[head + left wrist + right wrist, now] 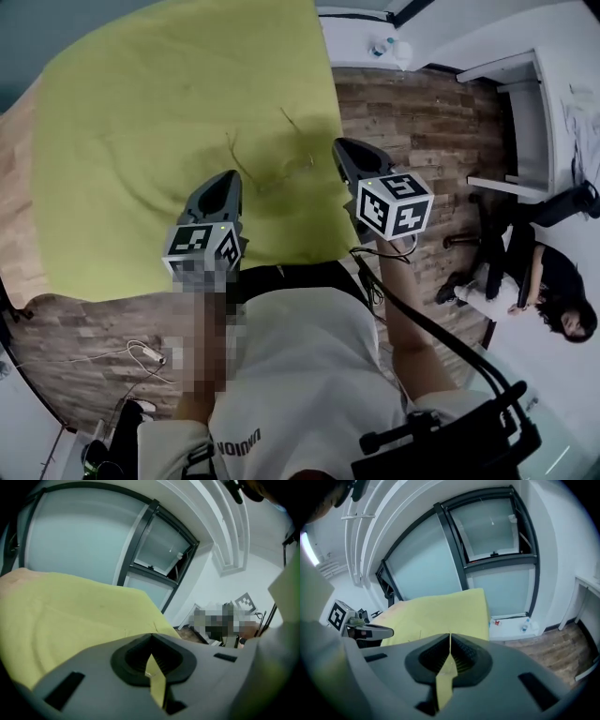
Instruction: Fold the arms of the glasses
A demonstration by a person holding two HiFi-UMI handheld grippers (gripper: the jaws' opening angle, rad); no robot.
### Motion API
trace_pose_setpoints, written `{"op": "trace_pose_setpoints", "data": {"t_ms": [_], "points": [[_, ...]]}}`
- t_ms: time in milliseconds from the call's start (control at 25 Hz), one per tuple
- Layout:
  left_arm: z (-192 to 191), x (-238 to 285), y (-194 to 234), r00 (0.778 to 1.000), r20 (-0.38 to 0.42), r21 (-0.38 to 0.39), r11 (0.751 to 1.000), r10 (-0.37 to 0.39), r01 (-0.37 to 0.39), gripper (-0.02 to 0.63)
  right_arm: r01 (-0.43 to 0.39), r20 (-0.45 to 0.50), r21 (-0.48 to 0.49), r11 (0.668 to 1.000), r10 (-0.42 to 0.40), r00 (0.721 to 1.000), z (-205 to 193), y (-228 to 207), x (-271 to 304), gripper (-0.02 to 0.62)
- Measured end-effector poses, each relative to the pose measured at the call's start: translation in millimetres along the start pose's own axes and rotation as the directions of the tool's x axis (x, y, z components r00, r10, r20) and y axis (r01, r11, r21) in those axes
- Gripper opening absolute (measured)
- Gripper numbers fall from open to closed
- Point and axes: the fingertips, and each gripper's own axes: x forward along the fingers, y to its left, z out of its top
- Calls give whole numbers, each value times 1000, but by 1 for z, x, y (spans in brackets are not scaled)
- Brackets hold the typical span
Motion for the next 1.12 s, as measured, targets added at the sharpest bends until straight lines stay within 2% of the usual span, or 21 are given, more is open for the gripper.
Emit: {"op": "trace_pose_setpoints", "data": {"t_ms": [120,240,480,600,680,720,920,1120], "points": [[-13,7,7,999,-36,-51,998,27,-29,14,-33,-63,-36,999,31,998,-8,0,12,23],[-25,12,9,997,-74,-110,994,20,-28,15,-73,-120,-36,997,69,990,-16,-1,22,25],[-44,21,15,989,-145,-164,985,25,-49,15,-127,-217,-70,989,109,970,-29,2,40,43],[-49,29,18,984,-171,-181,981,44,-76,25,-141,-272,-97,985,110,956,-34,2,48,97],[-55,32,21,978,-197,-194,975,67,-106,109,-145,-313,-118,982,102,944,-40,2,53,104],[-59,33,22,974,-214,-202,973,70,-114,123,-150,-329,-125,981,102,939,-42,2,56,104],[-68,38,21,964,-262,-249,962,42,-110,126,-186,-395,-142,972,116,911,-51,8,64,104],[-69,41,19,959,-283,-257,960,37,-112,126,-190,-442,-196,962,87,893,-56,7,64,104]]}}
